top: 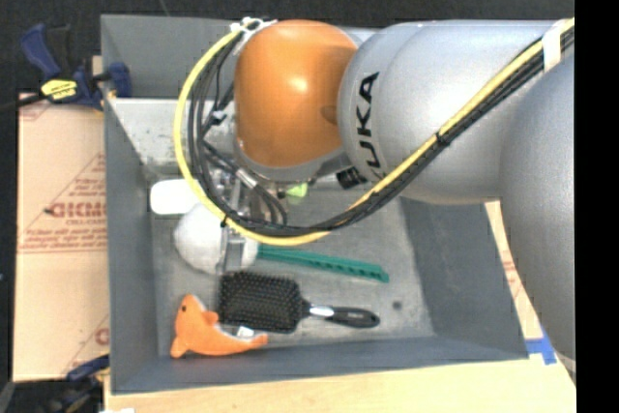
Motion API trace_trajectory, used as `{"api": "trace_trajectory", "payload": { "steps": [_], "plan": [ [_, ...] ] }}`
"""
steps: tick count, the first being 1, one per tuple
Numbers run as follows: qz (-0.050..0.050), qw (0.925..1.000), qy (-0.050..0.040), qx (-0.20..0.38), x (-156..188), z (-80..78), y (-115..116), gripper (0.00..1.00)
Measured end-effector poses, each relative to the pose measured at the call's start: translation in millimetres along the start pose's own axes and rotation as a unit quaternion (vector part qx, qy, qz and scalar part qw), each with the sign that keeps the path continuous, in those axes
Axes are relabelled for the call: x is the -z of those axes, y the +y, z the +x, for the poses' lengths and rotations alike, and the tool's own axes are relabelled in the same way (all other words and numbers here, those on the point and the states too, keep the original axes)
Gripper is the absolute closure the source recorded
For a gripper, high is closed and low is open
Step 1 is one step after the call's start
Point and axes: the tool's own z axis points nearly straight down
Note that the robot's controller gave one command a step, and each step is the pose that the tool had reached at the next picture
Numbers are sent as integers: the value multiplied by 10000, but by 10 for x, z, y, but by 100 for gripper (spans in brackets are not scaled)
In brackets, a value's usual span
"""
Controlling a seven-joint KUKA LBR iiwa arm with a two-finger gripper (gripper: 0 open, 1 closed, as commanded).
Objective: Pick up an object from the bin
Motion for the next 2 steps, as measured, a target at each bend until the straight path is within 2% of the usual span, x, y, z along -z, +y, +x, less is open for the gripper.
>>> {"api": "trace_trajectory", "payload": {
  "steps": [1, 2],
  "plan": [
    [1, 10000, 2, 3, -4, 3, -2, 0],
    [11, 9999, 8, 143, -536, 231, -348, 0]
  ]
}}
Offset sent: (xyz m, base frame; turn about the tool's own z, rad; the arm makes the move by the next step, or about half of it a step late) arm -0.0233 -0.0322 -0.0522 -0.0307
